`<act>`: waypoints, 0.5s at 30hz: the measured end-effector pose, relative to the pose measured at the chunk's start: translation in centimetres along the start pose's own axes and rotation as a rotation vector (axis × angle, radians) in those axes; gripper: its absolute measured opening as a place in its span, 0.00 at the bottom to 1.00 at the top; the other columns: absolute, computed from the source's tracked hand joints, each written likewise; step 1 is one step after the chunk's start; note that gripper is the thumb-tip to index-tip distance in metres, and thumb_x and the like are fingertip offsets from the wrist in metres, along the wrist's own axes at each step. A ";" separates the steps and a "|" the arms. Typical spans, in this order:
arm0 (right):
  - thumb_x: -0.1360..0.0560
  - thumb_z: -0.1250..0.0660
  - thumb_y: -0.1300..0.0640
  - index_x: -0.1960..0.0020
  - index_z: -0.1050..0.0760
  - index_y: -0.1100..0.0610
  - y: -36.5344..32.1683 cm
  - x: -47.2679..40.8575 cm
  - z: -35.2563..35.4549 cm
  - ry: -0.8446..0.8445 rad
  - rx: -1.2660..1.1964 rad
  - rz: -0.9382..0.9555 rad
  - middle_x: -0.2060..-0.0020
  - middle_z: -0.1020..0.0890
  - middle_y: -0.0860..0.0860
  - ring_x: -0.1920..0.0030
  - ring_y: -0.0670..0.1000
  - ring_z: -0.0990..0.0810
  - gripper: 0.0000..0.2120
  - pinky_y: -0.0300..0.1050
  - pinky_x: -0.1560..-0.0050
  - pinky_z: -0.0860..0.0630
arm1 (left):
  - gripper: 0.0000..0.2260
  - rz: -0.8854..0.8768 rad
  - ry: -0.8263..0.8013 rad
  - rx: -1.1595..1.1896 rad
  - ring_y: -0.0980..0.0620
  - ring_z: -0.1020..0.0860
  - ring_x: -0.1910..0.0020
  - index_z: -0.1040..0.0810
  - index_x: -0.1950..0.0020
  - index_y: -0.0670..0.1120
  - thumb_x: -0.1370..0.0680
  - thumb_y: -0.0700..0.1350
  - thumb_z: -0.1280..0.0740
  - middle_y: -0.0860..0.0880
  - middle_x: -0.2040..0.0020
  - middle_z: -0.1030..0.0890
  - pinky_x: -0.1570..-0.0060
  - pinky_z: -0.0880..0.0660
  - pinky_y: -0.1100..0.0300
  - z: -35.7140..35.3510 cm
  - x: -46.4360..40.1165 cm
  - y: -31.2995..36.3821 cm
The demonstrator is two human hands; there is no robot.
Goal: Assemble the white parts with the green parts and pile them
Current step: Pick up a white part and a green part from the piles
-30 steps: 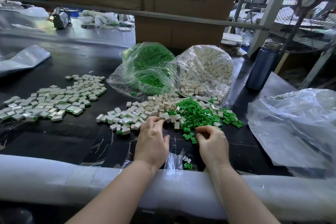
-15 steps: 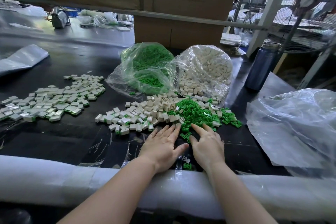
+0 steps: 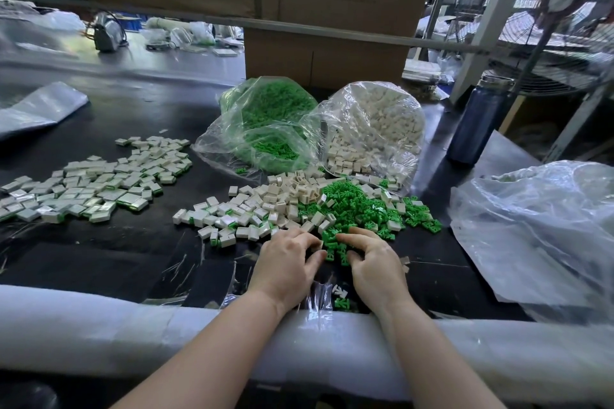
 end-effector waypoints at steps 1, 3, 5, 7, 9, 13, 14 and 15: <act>0.24 0.37 0.64 0.43 0.20 0.50 0.0 0.0 0.2 0.021 -0.010 -0.005 0.37 0.25 0.46 0.34 0.48 0.30 0.15 0.45 0.30 0.37 | 0.12 0.009 0.016 0.005 0.53 0.31 0.41 0.24 0.41 0.50 0.22 0.51 0.38 0.53 0.43 0.24 0.38 0.36 0.59 0.2 0.0 -0.1; 0.25 0.36 0.65 0.45 0.19 0.51 -0.1 0.1 0.9 0.076 0.007 -0.004 0.41 0.23 0.46 0.37 0.49 0.29 0.14 0.46 0.33 0.35 | 0.11 0.022 0.036 0.010 0.53 0.31 0.41 0.24 0.41 0.49 0.22 0.49 0.38 0.52 0.43 0.25 0.38 0.35 0.58 0.4 0.0 -0.3; 0.26 0.34 0.63 0.48 0.19 0.51 0.0 0.3 1.4 0.115 0.047 -0.032 0.45 0.21 0.46 0.39 0.50 0.28 0.11 0.47 0.36 0.33 | 0.13 0.029 0.025 -0.003 0.52 0.32 0.40 0.26 0.38 0.50 0.21 0.49 0.38 0.52 0.43 0.26 0.37 0.36 0.58 0.3 0.0 -0.4; 0.27 0.32 0.60 0.52 0.19 0.50 0.4 0.4 1.7 0.135 0.080 -0.080 0.51 0.22 0.46 0.41 0.50 0.27 0.07 0.49 0.38 0.31 | 0.17 0.030 -0.011 -0.051 0.52 0.35 0.38 0.31 0.31 0.51 0.20 0.49 0.41 0.52 0.40 0.29 0.35 0.38 0.59 -0.2 0.0 -0.5; 0.28 0.31 0.55 0.57 0.21 0.49 0.6 0.4 1.9 0.139 0.110 -0.121 0.56 0.25 0.45 0.44 0.51 0.26 0.02 0.48 0.40 0.31 | 0.19 0.033 -0.031 -0.090 0.53 0.36 0.37 0.34 0.29 0.53 0.20 0.51 0.43 0.52 0.38 0.31 0.35 0.39 0.59 -0.5 -0.1 -0.6; 0.30 0.30 0.46 0.57 0.20 0.48 0.8 0.4 1.5 0.085 0.194 -0.170 0.52 0.22 0.46 0.45 0.50 0.26 0.06 0.45 0.41 0.32 | 0.18 0.045 -0.042 -0.095 0.52 0.37 0.36 0.32 0.30 0.53 0.20 0.51 0.43 0.52 0.38 0.32 0.35 0.40 0.59 -0.7 -0.1 -0.8; 0.30 0.30 0.46 0.56 0.19 0.48 0.8 0.4 1.4 0.078 0.209 -0.164 0.51 0.22 0.46 0.44 0.50 0.26 0.07 0.45 0.41 0.32 | 0.17 0.046 -0.042 -0.092 0.52 0.37 0.36 0.31 0.31 0.53 0.20 0.52 0.43 0.52 0.38 0.32 0.35 0.40 0.59 -0.7 -0.1 -0.8; 0.30 0.30 0.46 0.55 0.19 0.48 0.7 0.3 1.3 0.074 0.215 -0.157 0.51 0.22 0.46 0.44 0.50 0.26 0.08 0.45 0.41 0.33 | 0.16 0.046 -0.041 -0.086 0.52 0.36 0.37 0.30 0.33 0.54 0.20 0.52 0.42 0.52 0.39 0.32 0.35 0.40 0.59 -0.7 -0.1 -0.8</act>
Point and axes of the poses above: each hand's wrist, its own x-axis away from the middle knuckle, its own z-axis out of the back of the hand, y = z × x, the point moved 9 cm from there along -x, towards the middle knuckle
